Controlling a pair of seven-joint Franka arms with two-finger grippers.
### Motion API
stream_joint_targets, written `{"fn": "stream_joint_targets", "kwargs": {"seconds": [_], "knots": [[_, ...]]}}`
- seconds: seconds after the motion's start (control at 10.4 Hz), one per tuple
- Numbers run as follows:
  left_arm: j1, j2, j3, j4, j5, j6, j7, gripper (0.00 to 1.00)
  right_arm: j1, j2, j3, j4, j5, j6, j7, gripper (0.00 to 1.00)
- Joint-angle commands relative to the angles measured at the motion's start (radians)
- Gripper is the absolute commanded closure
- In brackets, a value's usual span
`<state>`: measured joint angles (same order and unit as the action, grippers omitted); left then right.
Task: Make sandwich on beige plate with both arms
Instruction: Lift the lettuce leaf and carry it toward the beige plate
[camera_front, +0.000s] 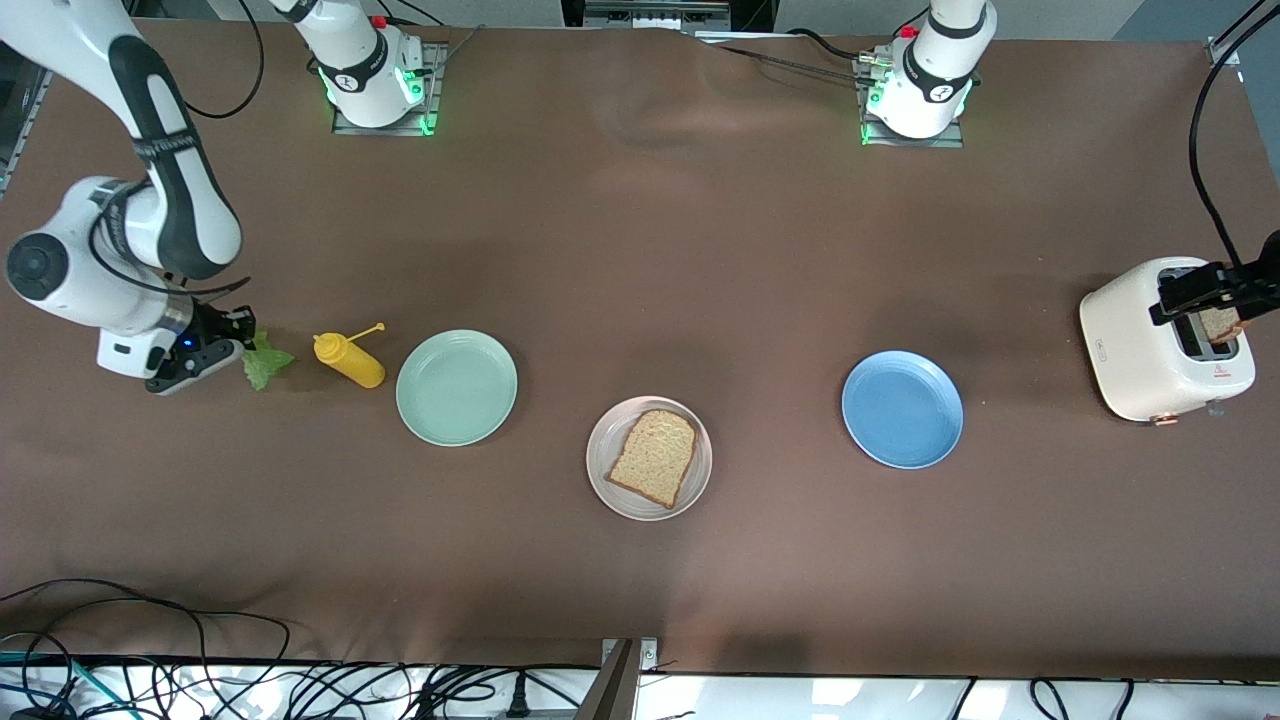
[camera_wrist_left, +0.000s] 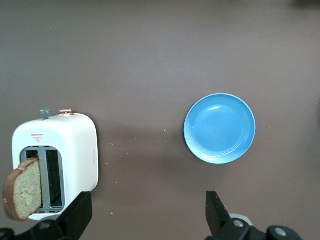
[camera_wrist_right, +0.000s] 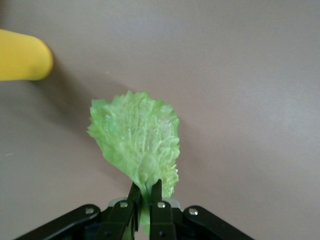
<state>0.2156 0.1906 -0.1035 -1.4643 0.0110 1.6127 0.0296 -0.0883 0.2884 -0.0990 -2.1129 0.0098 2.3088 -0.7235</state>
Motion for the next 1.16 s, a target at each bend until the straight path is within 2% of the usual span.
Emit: {"fn": "stream_joint_targets", "kwargs": {"seconds": [0.0, 0.19, 0.39, 0.67, 1.06], "knots": [[-0.015, 0.016, -0.002, -0.002, -0.026, 0.006, 0.01, 0.0, -0.007, -0.103, 0.022, 0.034, 0.022, -0.171, 0.045, 1.0], [-0.004, 0.016, -0.002, -0.001, -0.026, 0.004, 0.016, 0.0, -0.002, -0.162, 0.057, 0.088, 0.025, -0.306, 0.126, 1.0], [-0.004, 0.016, -0.002, 0.001, -0.026, 0.004, 0.01, 0.0, 0.021, -0.166, 0.087, 0.189, 0.032, -0.443, 0.217, 1.0], [0.004, 0.015, 0.001, 0.015, -0.028, 0.004, 0.01, 0.0, 0.131, -0.164, 0.087, 0.276, 0.07, -0.535, 0.381, 1.0], [0.005, 0.016, 0.004, 0.015, -0.028, 0.004, 0.009, 0.0, 0.31, -0.039, 0.079, 0.46, 0.205, -0.585, 0.62, 1.0]]}}
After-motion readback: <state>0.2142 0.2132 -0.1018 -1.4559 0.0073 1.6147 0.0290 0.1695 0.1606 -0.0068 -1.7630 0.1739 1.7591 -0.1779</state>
